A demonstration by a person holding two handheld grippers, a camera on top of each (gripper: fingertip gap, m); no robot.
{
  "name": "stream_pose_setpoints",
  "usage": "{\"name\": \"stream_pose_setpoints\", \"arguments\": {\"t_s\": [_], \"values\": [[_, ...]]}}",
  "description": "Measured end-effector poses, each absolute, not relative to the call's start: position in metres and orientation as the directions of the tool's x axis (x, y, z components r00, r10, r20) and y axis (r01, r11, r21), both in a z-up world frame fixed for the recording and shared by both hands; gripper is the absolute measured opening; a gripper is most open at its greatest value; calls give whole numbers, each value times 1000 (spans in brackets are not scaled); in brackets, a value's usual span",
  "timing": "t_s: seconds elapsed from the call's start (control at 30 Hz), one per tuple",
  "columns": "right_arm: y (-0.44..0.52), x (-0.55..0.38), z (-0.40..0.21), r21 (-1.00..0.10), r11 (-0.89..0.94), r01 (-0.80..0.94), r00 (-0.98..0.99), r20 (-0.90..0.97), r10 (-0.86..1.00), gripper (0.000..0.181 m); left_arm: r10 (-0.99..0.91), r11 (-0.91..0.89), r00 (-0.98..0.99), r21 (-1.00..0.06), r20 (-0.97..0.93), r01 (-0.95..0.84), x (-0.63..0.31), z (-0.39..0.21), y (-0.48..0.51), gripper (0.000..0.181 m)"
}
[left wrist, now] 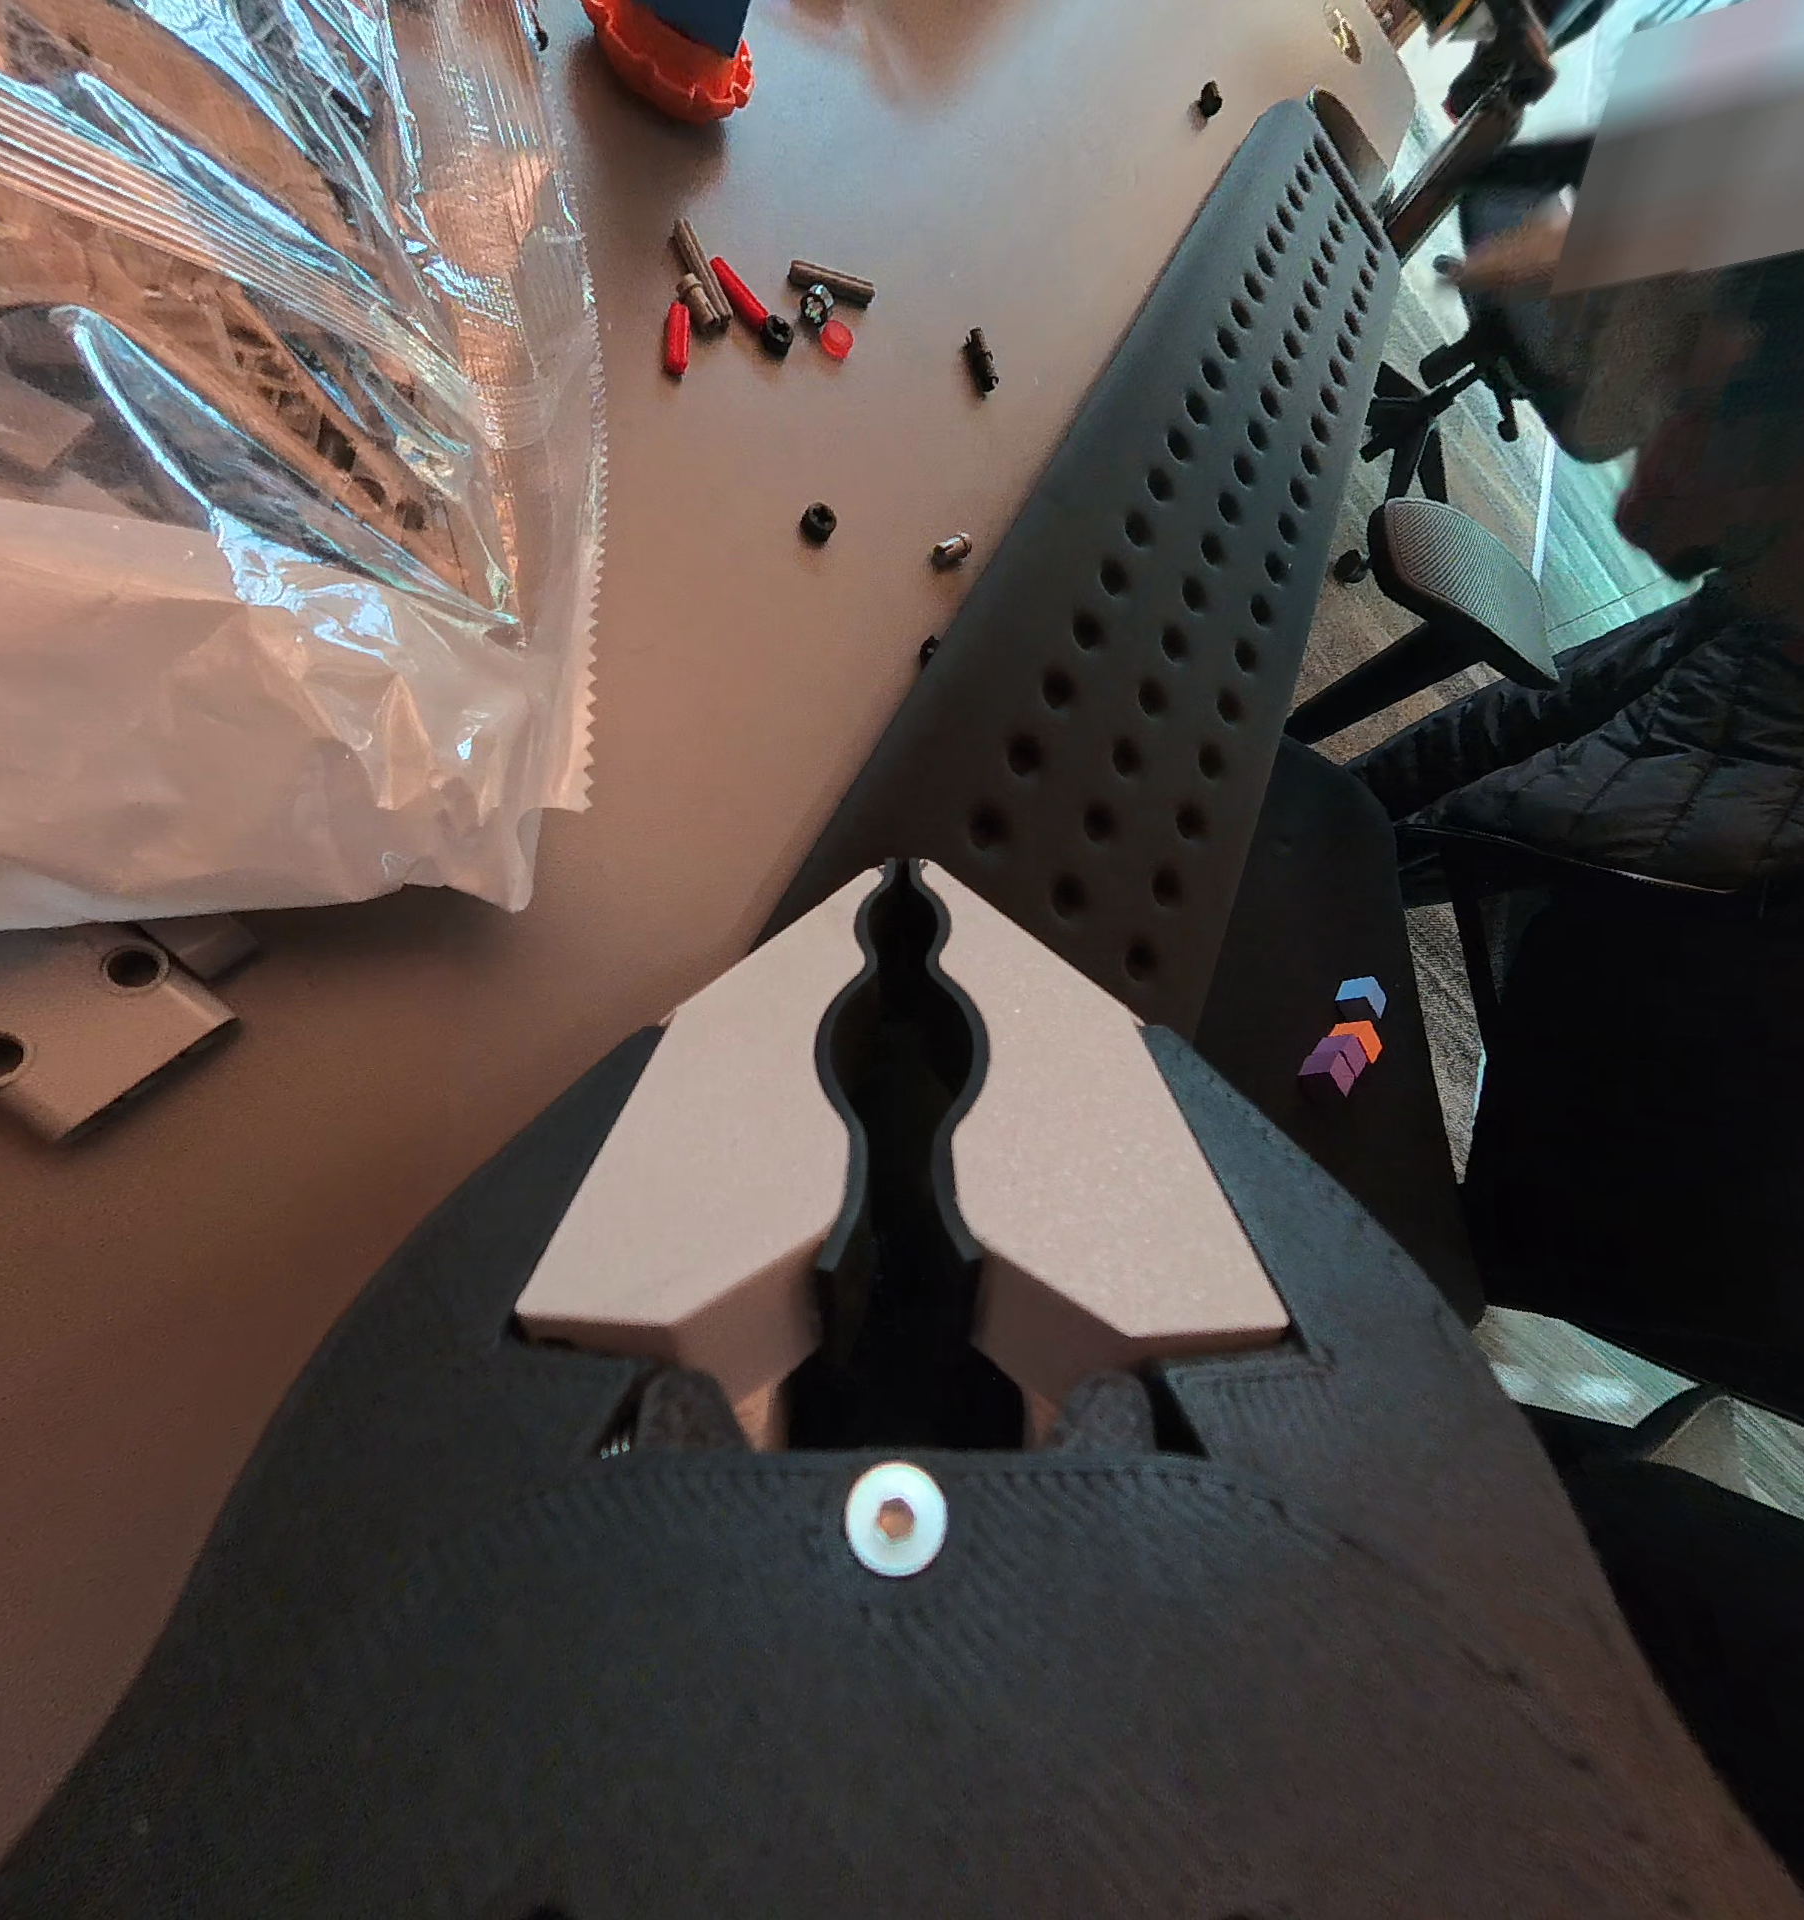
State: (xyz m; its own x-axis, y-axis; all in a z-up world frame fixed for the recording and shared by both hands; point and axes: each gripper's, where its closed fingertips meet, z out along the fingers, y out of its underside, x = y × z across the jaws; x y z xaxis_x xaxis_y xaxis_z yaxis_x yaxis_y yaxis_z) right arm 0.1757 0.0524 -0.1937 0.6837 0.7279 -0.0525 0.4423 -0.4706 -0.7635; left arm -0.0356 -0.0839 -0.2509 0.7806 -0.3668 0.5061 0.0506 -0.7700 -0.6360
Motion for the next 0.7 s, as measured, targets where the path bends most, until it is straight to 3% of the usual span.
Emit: {"name": "stream_pose_setpoints", "arguments": {"t_s": [0.1, 0.33, 0.57, 0.7], "values": [[3, 257, -234, -666, -606, 435, 788, -44, 613, 44, -366, -770, 783, -636, 502, 47, -36, -251, -84, 0], [-139, 432, -364, -313, -941, 130, 979, -108, 171, 44, -371, -768, 790, -640, 487, 35, -35, -252, -84, 0], [-233, 503, -435, -91, -996, -1, 998, -65, 5, 44, -370, -769, 795, -639, 481, 29, -35, -252, -84, 0], [-258, 518, -462, -50, -997, -55, 997, -55, -52, 47, -370, -768, 800, -640, 473, 22, -35, -253, -84, 0]]}}
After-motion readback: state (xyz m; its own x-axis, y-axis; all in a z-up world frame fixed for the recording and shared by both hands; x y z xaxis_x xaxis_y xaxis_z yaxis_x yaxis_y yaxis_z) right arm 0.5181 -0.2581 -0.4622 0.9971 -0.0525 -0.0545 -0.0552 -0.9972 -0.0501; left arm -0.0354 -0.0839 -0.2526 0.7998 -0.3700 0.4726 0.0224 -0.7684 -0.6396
